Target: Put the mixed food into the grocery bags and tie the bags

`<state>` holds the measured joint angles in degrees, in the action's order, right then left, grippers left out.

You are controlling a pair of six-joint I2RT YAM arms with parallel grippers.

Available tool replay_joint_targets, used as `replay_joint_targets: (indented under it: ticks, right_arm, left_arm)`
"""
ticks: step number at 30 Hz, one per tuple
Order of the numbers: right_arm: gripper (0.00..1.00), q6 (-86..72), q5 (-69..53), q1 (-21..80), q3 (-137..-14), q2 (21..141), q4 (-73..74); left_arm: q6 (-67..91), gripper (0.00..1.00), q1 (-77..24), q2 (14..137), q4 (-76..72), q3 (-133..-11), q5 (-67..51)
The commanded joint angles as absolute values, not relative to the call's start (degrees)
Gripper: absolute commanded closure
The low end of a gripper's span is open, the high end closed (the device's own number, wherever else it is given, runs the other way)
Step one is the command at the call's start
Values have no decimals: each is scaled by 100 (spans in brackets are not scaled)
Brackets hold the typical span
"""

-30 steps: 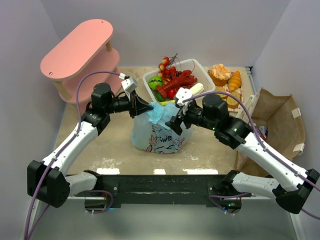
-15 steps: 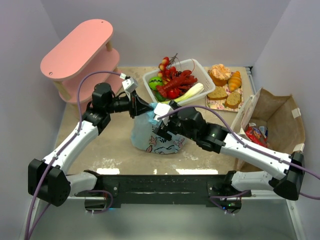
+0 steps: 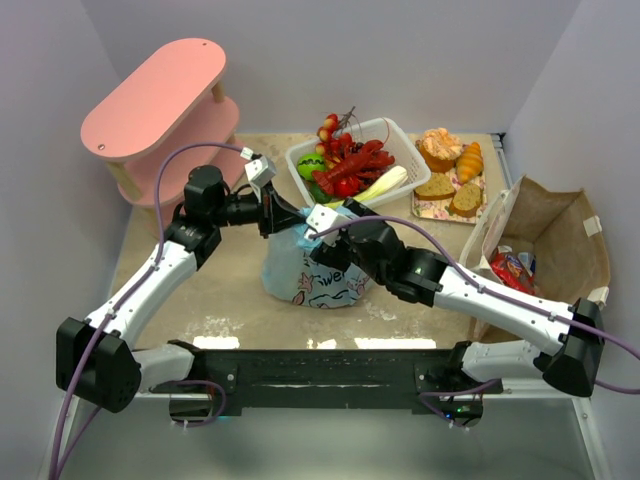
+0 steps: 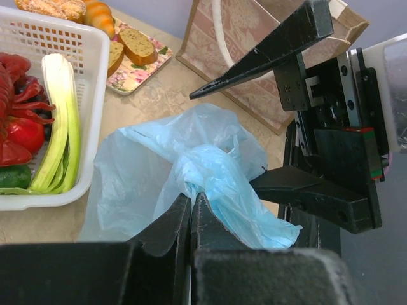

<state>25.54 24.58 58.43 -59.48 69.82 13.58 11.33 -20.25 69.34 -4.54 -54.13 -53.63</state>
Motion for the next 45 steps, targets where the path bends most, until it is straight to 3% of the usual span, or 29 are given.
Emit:
replay_joint_targets:
  ticks: [1,7,9,10,11,13,15,16,17,24,25,26,28,29,31,36,45]
  right_arm:
    - [10,2751,2278,5757,-6222,7005,949]
    - [15,2619,1015,5213,-6258,7067,695]
    - [23,2497,635,4933,-6136,7005,537]
    - [29,2470,537,4870,-6109,6961,501]
    - [41,2452,475,4834,-6056,6935,484]
    - [50,2382,440,4790,-6064,6865,518]
    - [70,2295,474,4773,-6178,6838,720]
    - [89,2242,562,4772,-6222,6838,782]
    - [100,2215,641,4764,-6301,6847,930]
    - [100,2031,1002,4764,-6539,6803,1511]
    - [100,2004,863,4764,-6539,6751,1547]
    - [74,1978,722,4764,-6548,6698,1634]
    - [46,1899,284,4764,-6583,6505,1731]
    - [25,1864,177,4764,-6618,6443,1801]
    - [10,1697,-173,4703,-6653,6188,1846]
    - [3,1179,-1729,4070,-7057,5950,1864]
    - [3,142,-3435,3806,-8349,7478,1943]
  left_arm:
    - [1028,100,-1969,6970,-457,-5467,-5712]
    - [993,100,-1978,6943,-413,-5458,-5880]
    - [993,100,-1978,6943,-413,-5458,-5924]
    - [984,100,-1978,6935,-413,-5458,-5924]
    - [984,100,-1978,6917,-413,-5467,-5915]
    - [976,100,-1978,6908,-422,-5467,-5889]
    - [984,100,-1978,6873,-431,-5476,-5836]
    - [984,100,-1978,6864,-465,-5467,-5819]
    - [967,100,-1978,6821,-501,-5458,-5792]
    - [1362,100,-1978,6592,-1221,-5203,-5425]
    - [1406,100,-1978,6600,-1274,-5203,-5345]
    - [1493,100,-1978,6609,-1301,-5212,-5248]
    - [1512,100,-1978,6636,-1318,-5256,-5142]
    - [1494,100,-1978,6636,-1301,-5273,-5116]
    - [1424,100,-1978,6645,-1196,-5352,-5045]
    - [1248,100,-1978,6680,-1072,-5432,-5071]
    - [660,100,-2206,6575,-791,-5318,-4878]
